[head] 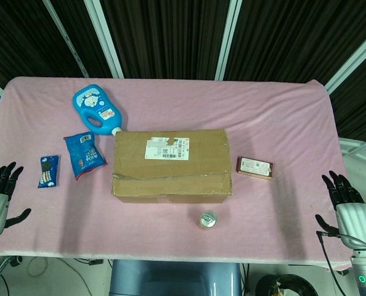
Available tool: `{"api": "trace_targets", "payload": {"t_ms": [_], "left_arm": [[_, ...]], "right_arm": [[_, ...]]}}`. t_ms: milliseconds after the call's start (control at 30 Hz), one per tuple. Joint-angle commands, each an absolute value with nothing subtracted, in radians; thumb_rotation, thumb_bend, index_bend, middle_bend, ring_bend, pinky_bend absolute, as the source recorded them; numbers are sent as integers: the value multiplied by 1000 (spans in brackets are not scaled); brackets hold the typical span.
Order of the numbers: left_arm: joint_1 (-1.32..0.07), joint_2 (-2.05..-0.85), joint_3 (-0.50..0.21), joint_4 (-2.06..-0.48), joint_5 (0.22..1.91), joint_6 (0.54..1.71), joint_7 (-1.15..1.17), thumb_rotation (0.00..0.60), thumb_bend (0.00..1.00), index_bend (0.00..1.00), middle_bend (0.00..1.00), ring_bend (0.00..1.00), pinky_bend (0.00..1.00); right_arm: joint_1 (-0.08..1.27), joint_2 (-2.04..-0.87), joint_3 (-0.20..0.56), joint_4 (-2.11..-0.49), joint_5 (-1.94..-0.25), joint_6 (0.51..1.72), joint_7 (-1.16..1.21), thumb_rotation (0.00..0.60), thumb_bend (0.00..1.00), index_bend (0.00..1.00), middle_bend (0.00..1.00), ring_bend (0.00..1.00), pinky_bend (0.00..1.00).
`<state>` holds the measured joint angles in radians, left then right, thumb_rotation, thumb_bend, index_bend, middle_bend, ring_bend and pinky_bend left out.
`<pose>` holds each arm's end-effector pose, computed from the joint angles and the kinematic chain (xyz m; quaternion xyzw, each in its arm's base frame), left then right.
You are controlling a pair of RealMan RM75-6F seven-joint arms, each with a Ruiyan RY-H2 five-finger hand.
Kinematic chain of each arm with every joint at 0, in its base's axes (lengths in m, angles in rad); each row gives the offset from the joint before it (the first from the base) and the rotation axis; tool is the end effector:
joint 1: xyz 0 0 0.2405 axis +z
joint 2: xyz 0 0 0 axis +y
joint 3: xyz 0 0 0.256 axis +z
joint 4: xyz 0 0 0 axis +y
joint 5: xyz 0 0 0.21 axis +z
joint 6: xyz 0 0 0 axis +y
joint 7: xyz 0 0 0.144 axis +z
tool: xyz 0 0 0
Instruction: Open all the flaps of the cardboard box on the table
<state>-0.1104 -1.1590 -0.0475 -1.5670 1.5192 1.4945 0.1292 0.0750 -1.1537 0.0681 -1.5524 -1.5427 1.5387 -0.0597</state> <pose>-0.3088 0.1889 0.1503 -0.6260 -0.3329 -0.3627 0.6047 -0.3113 -0.1820 0.1607 0.6041 -0.3354 0.3903 0.6084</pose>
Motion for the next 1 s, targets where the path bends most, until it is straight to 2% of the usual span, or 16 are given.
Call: {"api": "trace_targets", "payload": {"t_ms": [33,667,867,1000], "left_arm": [[-114,-1161,-47,-1568,1518,1488,131,600,123,0,0,0,0],[-125,-1169,-62,-1595,1465,1455,152,600,123,0,0,0,0],[-133,-1151,-78,-1673,1464,1463,177,600,129,0,0,0,0],[-170,-1136,-104,-1734,1470,1443,236,600,171,0,0,0,0]], "right_arm": [[67,-1140,72,-1577,-1508,1518,-56,600,271,0,0,0,234],[67,-1120,75,-1611,-1447,1468,-66,600,270,0,0,0,234],[68,-1120,84,-1616,-1423,1458,-50,600,271,0,0,0,234],[71,-1121,88,-1619,-1408,1446,-44,600,271,0,0,0,233]]}}
